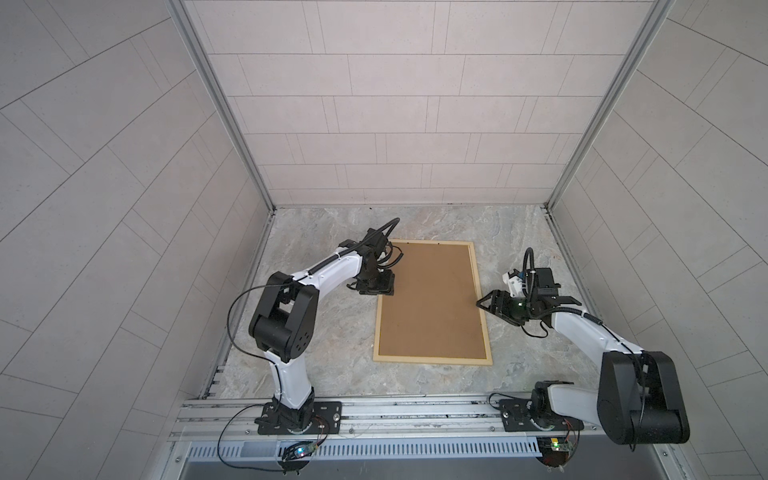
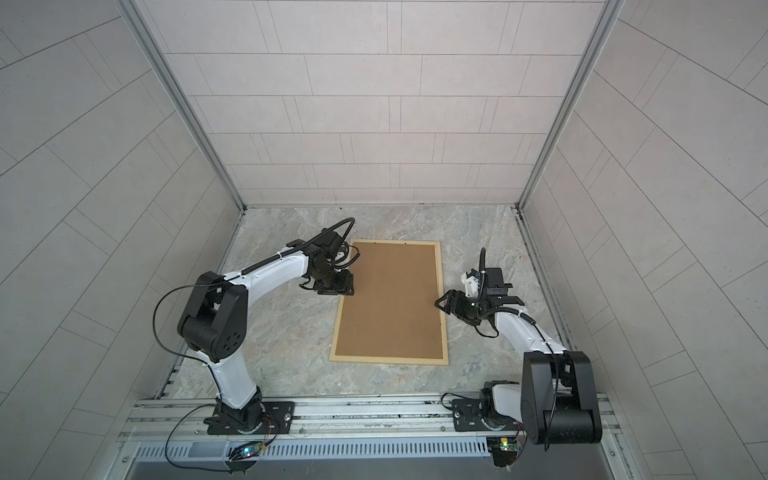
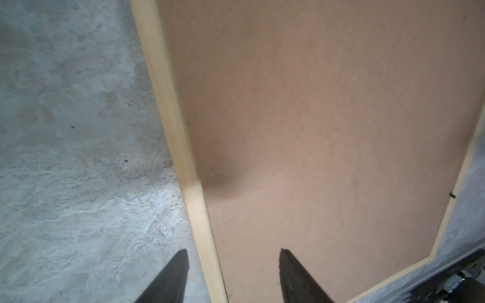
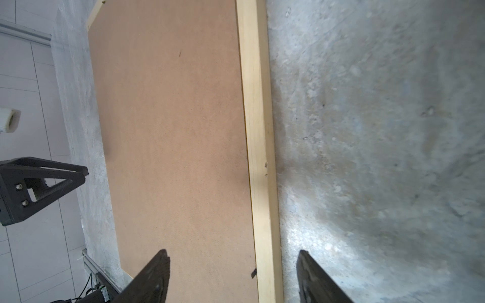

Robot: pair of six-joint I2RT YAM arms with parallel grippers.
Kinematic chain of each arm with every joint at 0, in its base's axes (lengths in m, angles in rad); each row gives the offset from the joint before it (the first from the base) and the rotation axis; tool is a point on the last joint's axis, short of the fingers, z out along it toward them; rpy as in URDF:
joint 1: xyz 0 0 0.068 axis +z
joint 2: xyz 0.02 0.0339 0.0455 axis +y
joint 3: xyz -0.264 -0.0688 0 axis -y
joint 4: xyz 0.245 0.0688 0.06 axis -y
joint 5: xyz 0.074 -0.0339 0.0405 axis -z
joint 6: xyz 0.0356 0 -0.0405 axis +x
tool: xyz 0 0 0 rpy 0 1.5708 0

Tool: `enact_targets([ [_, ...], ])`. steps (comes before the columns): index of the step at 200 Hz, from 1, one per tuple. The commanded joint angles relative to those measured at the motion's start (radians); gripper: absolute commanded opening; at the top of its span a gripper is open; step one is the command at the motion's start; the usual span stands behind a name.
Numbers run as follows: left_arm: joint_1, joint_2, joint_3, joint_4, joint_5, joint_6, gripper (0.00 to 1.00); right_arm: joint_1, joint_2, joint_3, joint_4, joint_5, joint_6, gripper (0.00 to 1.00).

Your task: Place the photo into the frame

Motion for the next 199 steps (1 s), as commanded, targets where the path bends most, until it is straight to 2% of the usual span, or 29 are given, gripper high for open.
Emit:
enact_targets([
  [1,0.021,0.02,-0.011,0.04,0.029,0.006,0.62,0.011,0.023,0.005,-0.018,0.012,-0.04,0.72],
  [96,0.021,0.077,0.008,0.041,0.051,0.005,0.53,0.026,0.067,0.004,0.034,-0.003,-0.025,0.71],
  [168,0.006,0.098,0.005,0.041,0.049,0.003,0.5,0.026,0.089,-0.004,0.053,-0.014,-0.021,0.71],
  [199,-0.004,0.087,0.008,0.024,-0.015,-0.006,0.46,0.026,0.105,-0.007,0.059,-0.023,-0.021,0.7],
])
